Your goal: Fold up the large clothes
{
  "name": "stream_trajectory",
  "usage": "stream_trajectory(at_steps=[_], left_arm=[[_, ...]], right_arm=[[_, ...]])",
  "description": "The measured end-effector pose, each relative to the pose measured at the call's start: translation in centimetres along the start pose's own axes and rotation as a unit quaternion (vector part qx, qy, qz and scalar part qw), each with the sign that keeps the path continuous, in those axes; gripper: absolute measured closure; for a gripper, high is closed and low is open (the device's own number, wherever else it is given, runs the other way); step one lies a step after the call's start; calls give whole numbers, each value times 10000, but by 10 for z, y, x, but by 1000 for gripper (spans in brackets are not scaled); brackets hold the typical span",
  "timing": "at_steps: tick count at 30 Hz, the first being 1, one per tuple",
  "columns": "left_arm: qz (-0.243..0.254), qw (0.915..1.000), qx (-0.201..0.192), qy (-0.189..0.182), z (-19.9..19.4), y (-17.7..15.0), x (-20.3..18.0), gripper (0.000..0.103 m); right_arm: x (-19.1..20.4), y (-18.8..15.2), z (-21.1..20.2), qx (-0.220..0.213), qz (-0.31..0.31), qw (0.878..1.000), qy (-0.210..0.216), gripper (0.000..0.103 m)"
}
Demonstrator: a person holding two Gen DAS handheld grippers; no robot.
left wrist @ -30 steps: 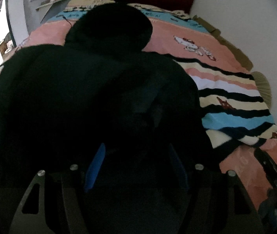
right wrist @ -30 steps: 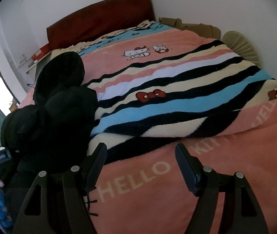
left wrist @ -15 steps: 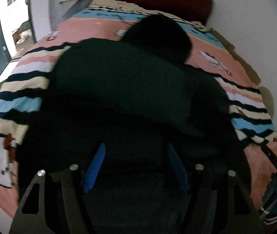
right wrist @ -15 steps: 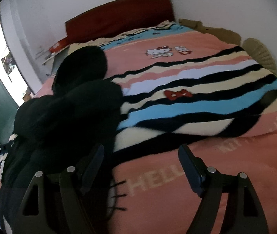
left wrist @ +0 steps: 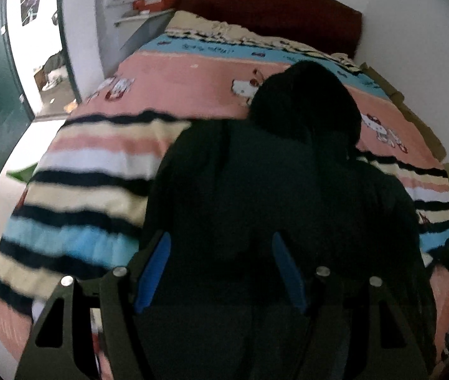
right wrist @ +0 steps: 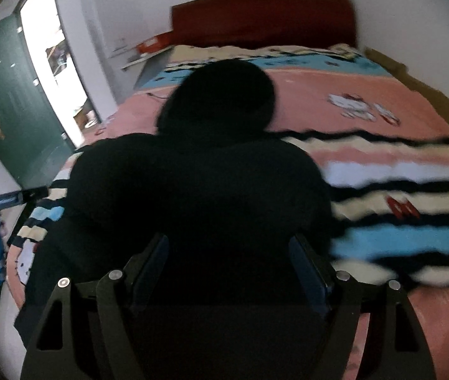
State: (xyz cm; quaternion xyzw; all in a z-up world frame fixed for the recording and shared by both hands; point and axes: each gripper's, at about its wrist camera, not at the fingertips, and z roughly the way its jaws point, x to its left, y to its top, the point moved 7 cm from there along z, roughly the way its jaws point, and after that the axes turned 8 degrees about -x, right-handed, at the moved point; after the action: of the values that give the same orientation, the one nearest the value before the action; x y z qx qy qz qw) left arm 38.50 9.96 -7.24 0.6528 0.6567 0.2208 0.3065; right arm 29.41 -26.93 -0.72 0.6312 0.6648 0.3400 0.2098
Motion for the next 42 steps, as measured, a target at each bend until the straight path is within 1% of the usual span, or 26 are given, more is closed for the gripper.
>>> stream_trajectory(at_steps=[3, 4, 8, 10, 12, 13, 14, 17, 19, 23, 25, 28, 33, 36, 38, 39, 40, 42], left_arm=[[194, 9997, -166, -40, 22, 25, -6, 38], [188, 9996, -200, -54, 32, 31, -7, 38], [153, 9996, -195, -108, 75, 43, -6, 38], [75, 9998, -102, -142, 96, 39, 0, 38], [-76, 9997, 37, -233, 119, 27, 7, 35], [-103, 9995, 37, -280, 126, 20, 8, 28], [-137, 9993, -36, -334, 131, 13, 9, 23], [-281, 9978, -314, -502, 138, -2, 11, 20], [-394, 9966, -420, -584, 142, -7, 13, 19], [-368, 9967, -447, -570, 149, -10, 8, 18], [-377, 9967, -442, -562, 152, -9, 8, 18], [-352, 9971, -436, -515, 155, -9, 8, 17], [-244, 9982, -420, -358, 159, -11, 4, 17], [-199, 9985, -431, -279, 159, -14, 4, 17], [-135, 9989, -428, -156, 158, -14, 2, 17], [-88, 9991, -401, -105, 158, -15, 2, 17], [40, 9996, -263, -23, 159, -13, -1, 17], [269, 9996, 76, 72, 156, -8, -2, 17]], right_arm=[[33, 17, 24, 53, -308, 9994, 167, 25], [40, 20, 31, 81, -359, 9991, 198, 25], [54, 24, 67, 257, -631, 9976, 148, 25], [51, 22, 85, 377, -726, 9966, 66, 25], [41, 15, 105, 528, -770, 9956, -78, 26], [38, 10, 110, 581, -779, 9952, -121, 25], [32, 4, 118, 629, -788, 9948, -142, 26], [24, -6, 128, 544, -803, 9953, 19, 25], [22, -11, 133, 491, -825, 9954, 72, 25], [22, -17, 145, 474, -907, 9947, 20, 25], [18, -18, 150, 485, -849, 9952, 60, 25], [18, -19, 153, 482, -805, 9956, 76, 24], [20, -22, 156, 448, -879, 9951, -39, 24], [20, -23, 158, 476, -860, 9952, -40, 24], [19, -24, 159, 504, -866, 9950, -58, 24], [19, -25, 159, 518, -886, 9947, -81, 24], [20, -25, 159, 563, -929, 9940, -122, 23], [22, -23, 158, 789, -1025, 9914, -192, 22]])
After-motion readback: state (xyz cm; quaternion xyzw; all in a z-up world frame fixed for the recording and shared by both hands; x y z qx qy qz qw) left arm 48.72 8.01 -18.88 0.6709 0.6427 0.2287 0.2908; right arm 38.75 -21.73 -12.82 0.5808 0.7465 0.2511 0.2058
